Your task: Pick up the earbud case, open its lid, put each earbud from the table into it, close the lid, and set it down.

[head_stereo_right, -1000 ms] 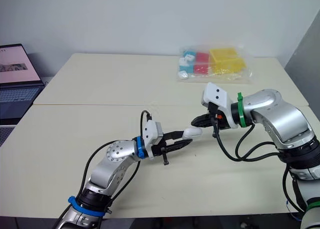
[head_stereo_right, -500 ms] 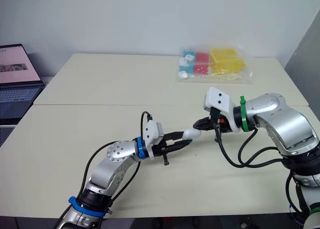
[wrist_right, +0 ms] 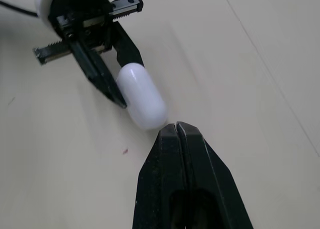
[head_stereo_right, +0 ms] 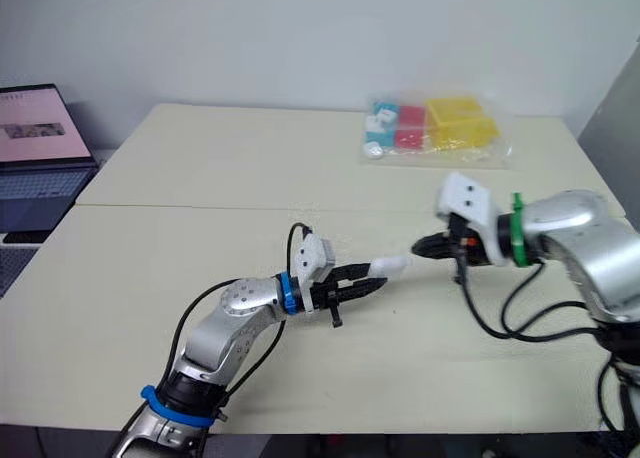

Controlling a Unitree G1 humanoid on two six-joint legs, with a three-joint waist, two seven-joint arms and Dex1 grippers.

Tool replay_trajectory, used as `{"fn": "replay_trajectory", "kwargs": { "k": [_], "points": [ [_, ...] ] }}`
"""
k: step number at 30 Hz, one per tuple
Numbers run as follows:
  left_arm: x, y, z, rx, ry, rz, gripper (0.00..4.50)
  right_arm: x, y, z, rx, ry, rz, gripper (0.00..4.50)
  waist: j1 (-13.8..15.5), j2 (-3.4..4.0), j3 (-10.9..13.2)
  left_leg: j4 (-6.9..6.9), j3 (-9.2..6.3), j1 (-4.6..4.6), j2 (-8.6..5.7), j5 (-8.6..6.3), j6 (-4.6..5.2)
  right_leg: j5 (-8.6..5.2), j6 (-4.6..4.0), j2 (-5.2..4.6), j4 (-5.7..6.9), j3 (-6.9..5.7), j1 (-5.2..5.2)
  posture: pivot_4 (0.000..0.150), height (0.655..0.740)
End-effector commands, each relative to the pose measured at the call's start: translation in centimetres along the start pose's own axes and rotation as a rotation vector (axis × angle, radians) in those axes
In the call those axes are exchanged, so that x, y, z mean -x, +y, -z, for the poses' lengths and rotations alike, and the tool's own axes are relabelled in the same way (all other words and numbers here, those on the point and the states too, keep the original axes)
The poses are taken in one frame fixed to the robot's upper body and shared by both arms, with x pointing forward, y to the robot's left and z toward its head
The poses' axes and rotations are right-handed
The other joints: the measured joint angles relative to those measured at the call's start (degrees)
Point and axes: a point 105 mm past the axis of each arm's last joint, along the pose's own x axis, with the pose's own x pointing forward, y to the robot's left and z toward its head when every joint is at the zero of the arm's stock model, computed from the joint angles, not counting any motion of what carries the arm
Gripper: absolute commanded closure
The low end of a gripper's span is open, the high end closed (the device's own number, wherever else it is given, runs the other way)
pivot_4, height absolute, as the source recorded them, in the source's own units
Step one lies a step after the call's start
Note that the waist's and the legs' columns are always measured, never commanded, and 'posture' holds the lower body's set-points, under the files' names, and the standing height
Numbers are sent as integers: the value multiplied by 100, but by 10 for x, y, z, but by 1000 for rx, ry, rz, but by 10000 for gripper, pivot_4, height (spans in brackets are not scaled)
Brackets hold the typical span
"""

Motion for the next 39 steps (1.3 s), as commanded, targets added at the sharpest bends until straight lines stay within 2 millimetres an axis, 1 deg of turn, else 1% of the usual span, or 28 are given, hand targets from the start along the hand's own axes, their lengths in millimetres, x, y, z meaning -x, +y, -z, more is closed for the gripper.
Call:
{"fn": "replay_trajectory", "kwargs": {
  "k": [1,2,5,7,9,10,13,16,18,20,22,23,27,29,31,32,33,34,35,36,37,39],
  "points": [
    [-11,3,-13,114,-7,-18,37205,4,8,-6,104,-28,52,45000,-12,-2,1,1,4,0,-1,0,0,0,1,0,1,1,0,1500,7400],
    [-12,5,-14,140,-7,-24,37205,4,8,-4,109,-29,70,45000,-36,-2,2,3,8,2,-1,0,0,1,3,0,3,5,-1,1500,7400],
    [-12,4,-3,266,87,-7,37205,-2,21,1,115,-61,77,45000,-82,-4,2,6,5,7,-2,1,0,4,8,2,12,3,1,1500,7400],
    [-11,3,-1,310,109,3,37205,-5,28,2,120,-66,70,45000,-123,-4,2,5,5,13,-5,1,0,4,8,12,17,3,2,1500,7400],
    [-9,0,1,386,125,27,37205,-12,33,5,78,-90,79,45000,-128,-4,2,5,3,14,-3,1,-1,3,7,21,20,4,0,1500,7400],
    [-8,2,4,424,141,13,37205,-15,34,6,66,-97,87,45000,-123,-4,2,6,2,14,-2,1,-1,3,7,28,21,3,0,1500,7400],
    [-4,9,16,464,190,-35,37205,-17,36,9,46,-104,95,45000,-116,-4,2,7,-4,14,-4,1,-2,3,6,29,24,3,0,1500,7400],
    [-2,10,21,517,206,-47,37205,-17,37,11,45,-95,90,45000,-111,-4,2,8,-2,13,-1,1,-2,3,5,25,22,4,1,1500,7400],
    [2,9,24,514,230,-41,37205,-17,37,11,43,-95,94,45000,-114,-4,2,7,2,13,-2,1,-2,3,5,22,21,6,1,1500,7400],
    [7,13,27,501,240,-68,37205,-17,36,12,44,-93,98,45000,-123,-4,2,7,6,14,-2,1,-2,3,5,21,20,9,1,1500,7400],
    [12,18,29,486,246,-101,29849,-16,35,12,46,-90,98,45000,-121,-4,2,7,2,14,-2,1,-2,4,5,22,21,7,1,1500,7400],
    [13,18,29,475,251,-102,27692,-16,35,12,46,-89,99,45000,-122,-4,2,7,0,14,-2,1,-2,3,5,22,22,7,1,1500,7400],
    [25,18,32,462,264,-120,15197,-14,33,13,34,-84,109,45000,-122,-4,2,7,-3,16,0,1,-2,3,3,25,24,9,1,1500,7400],
    [31,18,33,454,269,-128,9699,-13,31,13,29,-85,117,45000,-125,-4,2,7,0,18,3,1,-2,4,3,24,25,11,2,1500,7400],
    [42,18,35,388,288,-145,3140,-12,30,11,46,-93,112,45000,-135,-3,1,7,0,19,2,1,-2,4,3,24,26,12,2,1500,7400],
    [51,17,34,328,294,-145,429,-11,31,10,67,-97,101,45000,-143,-3,1,5,2,22,4,1,-2,4,2,24,26,14,2,1500,7400],
    [62,21,30,227,282,-164,429,-9,32,10,85,-98,101,45000,-155,-3,1,5,3,23,4,1,-2,2,-2,25,27,15,1,1500,7400],
    [69,22,28,157,275,-171,429,-8,32,11,97,-97,102,45000,-172,-3,1,2,4,25,5,1,-2,2,-6,25,28,18,0,1500,7400],
    [78,24,23,91,261,-177,149,-7,33,11,109,-101,92,43291,-172,-3,1,-1,5,26,7,1,-2,-1,-20,23,28,20,0,1500,7400],
    [83,25,20,54,251,-180,0,-6,34,11,115,-104,86,41417,-161,-3,2,-2,-2,26,9,1,-2,-5,-29,20,30,17,0,1500,7400],
    [97,29,19,-44,280,-184,0,-3,36,14,125,-86,66,39393,-138,-3,2,-2,-7,25,11,1,-2,-7,-33,20,31,12,-2,1500,7400],
    [119,32,15,-167,314,-189,0,2,39,17,140,-57,38,32220,-109,-3,2,-1,-12,20,9,1,-2,-9,-39,20,31,4,-4,1500,7400]
  ]
}}
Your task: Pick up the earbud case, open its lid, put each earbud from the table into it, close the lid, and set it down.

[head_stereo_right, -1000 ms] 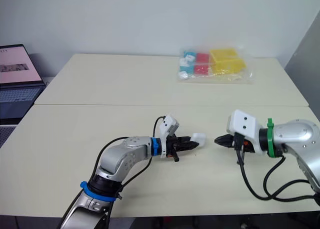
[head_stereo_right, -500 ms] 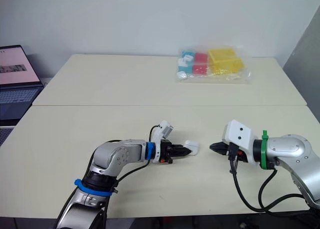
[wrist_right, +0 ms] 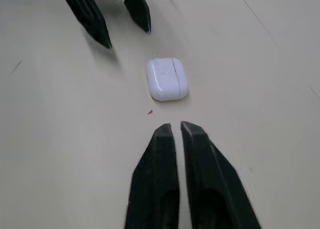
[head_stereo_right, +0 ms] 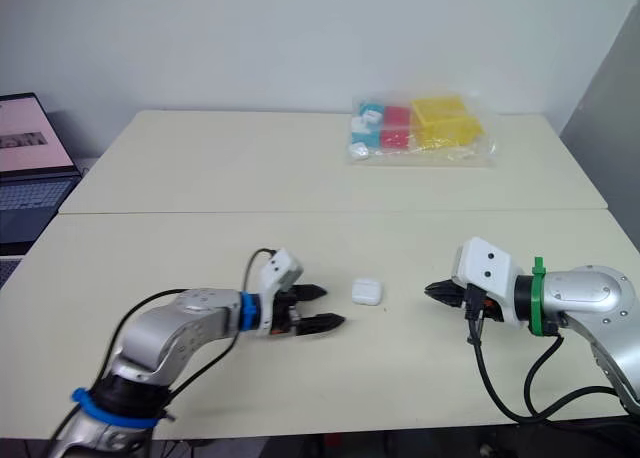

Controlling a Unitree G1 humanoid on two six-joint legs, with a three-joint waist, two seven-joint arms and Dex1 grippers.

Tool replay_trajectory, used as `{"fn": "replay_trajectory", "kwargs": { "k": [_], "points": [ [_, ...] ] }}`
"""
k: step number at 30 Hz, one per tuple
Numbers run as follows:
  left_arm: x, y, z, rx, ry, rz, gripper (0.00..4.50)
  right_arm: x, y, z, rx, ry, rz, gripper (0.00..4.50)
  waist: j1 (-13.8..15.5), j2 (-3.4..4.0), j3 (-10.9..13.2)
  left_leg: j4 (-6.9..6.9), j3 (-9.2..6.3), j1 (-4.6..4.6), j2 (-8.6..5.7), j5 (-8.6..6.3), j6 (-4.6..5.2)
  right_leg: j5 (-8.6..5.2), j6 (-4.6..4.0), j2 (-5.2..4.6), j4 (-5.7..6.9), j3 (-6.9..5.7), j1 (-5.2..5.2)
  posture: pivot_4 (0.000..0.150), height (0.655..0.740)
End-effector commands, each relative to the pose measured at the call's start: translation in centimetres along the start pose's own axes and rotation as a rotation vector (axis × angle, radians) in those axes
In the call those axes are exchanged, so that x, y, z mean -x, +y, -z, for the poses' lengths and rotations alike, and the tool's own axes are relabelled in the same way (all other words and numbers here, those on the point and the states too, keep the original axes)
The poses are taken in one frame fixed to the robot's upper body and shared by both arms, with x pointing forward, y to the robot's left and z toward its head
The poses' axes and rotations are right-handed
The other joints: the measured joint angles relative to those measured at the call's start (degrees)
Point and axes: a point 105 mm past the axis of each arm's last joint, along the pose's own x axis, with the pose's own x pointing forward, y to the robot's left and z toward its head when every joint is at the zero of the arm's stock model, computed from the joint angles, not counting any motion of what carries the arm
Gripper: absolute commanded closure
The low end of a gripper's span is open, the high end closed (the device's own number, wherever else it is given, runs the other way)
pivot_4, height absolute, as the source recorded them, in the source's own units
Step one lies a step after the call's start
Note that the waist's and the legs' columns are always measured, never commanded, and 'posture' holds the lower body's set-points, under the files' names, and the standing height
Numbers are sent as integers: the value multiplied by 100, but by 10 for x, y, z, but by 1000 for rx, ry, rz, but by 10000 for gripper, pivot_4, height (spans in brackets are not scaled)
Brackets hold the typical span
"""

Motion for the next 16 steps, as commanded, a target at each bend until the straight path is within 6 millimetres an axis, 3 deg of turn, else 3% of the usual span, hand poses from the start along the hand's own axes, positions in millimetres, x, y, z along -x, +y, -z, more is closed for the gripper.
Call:
{"fn": "replay_trajectory", "kwargs": {
  "k": [1,6,16],
  "points": [
    [39,11,-16,-244,-40,-36,0,14,0,-5,71,25,-29,29855,15,0,0,-1,0,0,2,0,0,-9,-16,-2,0,-1,0,1500,7400],
    [70,0,-36,-379,-109,45,0,28,-2,-5,154,52,-48,12368,37,0,1,-2,7,-7,7,0,0,-16,-20,-27,-9,-1,1,1500,7400],
    [78,7,-26,-477,-51,-5,0,34,-6,9,169,69,-60,12368,42,-1,1,-3,25,-7,0,-1,-1,-15,-2,-34,-22,3,3,1500,7400]
  ]
}}
